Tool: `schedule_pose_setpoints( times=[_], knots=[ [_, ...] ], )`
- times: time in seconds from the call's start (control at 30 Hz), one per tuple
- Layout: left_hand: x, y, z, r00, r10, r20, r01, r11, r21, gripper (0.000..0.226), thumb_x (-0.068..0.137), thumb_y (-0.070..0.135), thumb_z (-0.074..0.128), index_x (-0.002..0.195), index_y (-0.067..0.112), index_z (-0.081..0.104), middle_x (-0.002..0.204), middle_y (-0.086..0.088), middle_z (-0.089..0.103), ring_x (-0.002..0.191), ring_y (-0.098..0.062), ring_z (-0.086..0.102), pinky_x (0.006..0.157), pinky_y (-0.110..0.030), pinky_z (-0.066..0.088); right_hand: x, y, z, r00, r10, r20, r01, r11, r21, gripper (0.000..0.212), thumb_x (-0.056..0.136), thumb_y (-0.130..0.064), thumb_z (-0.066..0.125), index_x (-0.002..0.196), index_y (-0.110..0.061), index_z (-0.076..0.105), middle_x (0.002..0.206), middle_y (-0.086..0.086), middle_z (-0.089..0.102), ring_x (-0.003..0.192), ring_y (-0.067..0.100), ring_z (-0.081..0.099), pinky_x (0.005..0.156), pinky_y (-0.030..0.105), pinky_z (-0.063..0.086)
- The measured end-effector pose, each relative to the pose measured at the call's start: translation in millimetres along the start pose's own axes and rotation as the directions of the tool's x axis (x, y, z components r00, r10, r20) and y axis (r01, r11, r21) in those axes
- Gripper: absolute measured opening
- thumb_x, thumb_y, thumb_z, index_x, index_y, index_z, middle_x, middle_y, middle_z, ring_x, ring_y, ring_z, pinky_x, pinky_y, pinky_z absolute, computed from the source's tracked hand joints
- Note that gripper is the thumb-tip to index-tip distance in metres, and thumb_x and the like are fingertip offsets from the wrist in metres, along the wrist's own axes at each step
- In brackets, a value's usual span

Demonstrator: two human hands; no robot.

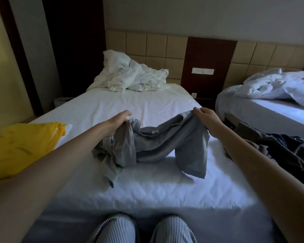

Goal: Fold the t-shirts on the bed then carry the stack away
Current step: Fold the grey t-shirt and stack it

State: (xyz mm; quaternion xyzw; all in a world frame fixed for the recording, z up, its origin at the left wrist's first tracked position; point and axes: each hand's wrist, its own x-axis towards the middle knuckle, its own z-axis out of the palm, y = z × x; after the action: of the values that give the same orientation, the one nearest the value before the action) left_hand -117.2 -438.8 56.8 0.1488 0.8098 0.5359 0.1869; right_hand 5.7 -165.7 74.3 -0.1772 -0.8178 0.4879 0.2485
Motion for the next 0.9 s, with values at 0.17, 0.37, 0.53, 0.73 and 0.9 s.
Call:
schedule_pose_setpoints(
  times=[0.17, 0.37, 0.53, 0.73, 0.9],
  knots=[
    [-3, 5, -13, 0.985, 0.094, 0.147, -0.147, 0.902, 0.406, 0.064, 0.066, 0.047, 0.078, 0.109, 0.013, 0.045, 0.115, -0.008, 0.051, 0.106, -0.023, 0.053, 0.086, -0.036, 0.046, -8, -16, -7, 0.972, -0.037, 0.232, 0.052, 0.997, -0.062, 0.054, 0.069, -0.062, 0.068, 0.082, -0.010, 0.060, 0.085, 0.008, 0.061, 0.082, 0.018, 0.057, 0.079, 0.033, 0.045],
    [-18, 47, -48, 0.911, 0.392, -0.131, -0.307, 0.854, 0.419, 0.019, 0.093, 0.031, 0.055, 0.086, 0.014, 0.061, 0.089, -0.004, 0.060, 0.086, -0.022, 0.055, 0.070, -0.032, 0.042, -10, -37, -16, 0.886, -0.143, 0.442, 0.342, 0.845, -0.412, 0.024, 0.077, -0.022, 0.076, 0.065, -0.018, 0.055, 0.058, -0.011, 0.048, 0.064, 0.007, 0.042, 0.058, 0.014, 0.033],
    [-38, 96, -82, 0.848, 0.440, -0.296, -0.228, 0.807, 0.545, 0.029, 0.099, 0.024, 0.041, 0.083, 0.010, 0.061, 0.084, -0.009, 0.059, 0.082, -0.026, 0.056, 0.061, -0.031, 0.038, 3, -61, -22, 0.934, -0.286, 0.214, 0.335, 0.908, -0.250, 0.042, 0.079, -0.021, 0.074, 0.072, 0.018, 0.058, 0.064, 0.006, 0.047, 0.061, 0.011, 0.043, 0.063, 0.024, 0.035],
    [-55, 146, -119, 0.852, 0.263, -0.453, -0.265, 0.962, 0.062, 0.023, 0.099, 0.013, 0.044, 0.109, 0.003, 0.062, 0.089, -0.013, 0.061, 0.073, -0.022, 0.058, 0.058, -0.029, 0.048, 5, -117, -38, 0.967, -0.256, -0.009, 0.256, 0.966, 0.024, 0.026, 0.087, -0.022, 0.065, 0.068, -0.006, 0.058, 0.065, 0.006, 0.055, 0.062, 0.007, 0.056, 0.055, 0.015, 0.042],
    [-90, 170, -115, 0.885, 0.286, -0.368, -0.365, 0.915, -0.168, 0.033, 0.101, 0.017, 0.041, 0.069, 0.012, 0.048, 0.057, -0.007, 0.054, 0.042, -0.012, 0.052, 0.034, -0.014, 0.039, 14, -159, -45, 0.936, -0.332, -0.117, 0.338, 0.940, 0.037, 0.034, 0.094, -0.022, 0.056, 0.097, 0.011, 0.062, 0.072, 0.012, 0.058, 0.066, 0.017, 0.052, 0.045, 0.014, 0.040]
  ],
)
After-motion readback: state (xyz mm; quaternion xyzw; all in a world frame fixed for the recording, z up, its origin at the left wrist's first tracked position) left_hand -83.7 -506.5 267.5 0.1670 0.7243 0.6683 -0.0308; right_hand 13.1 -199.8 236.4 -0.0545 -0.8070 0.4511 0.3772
